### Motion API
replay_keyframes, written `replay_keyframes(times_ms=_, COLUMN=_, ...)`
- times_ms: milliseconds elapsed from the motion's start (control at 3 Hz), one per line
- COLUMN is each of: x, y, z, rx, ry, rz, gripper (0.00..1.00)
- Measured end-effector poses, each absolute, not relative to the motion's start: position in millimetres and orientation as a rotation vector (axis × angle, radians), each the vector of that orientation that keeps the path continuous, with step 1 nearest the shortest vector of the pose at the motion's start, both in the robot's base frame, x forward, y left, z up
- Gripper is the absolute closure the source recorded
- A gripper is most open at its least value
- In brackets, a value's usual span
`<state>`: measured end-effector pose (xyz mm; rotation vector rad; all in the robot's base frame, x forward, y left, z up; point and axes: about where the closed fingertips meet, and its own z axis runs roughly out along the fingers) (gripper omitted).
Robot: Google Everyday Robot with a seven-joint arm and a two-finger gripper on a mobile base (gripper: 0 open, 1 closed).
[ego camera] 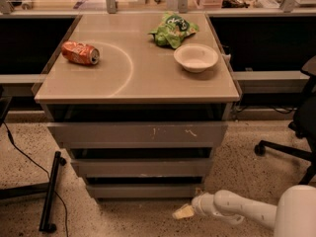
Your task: Open bottom drawer
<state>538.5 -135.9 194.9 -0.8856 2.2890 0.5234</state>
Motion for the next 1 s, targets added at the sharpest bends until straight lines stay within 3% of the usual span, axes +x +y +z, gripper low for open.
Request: replay_keyframes(times_ms=1000, x=551, y=-139, z=232, rx=-0.934, ry=2.198, rz=0.438, gripper=0.00)
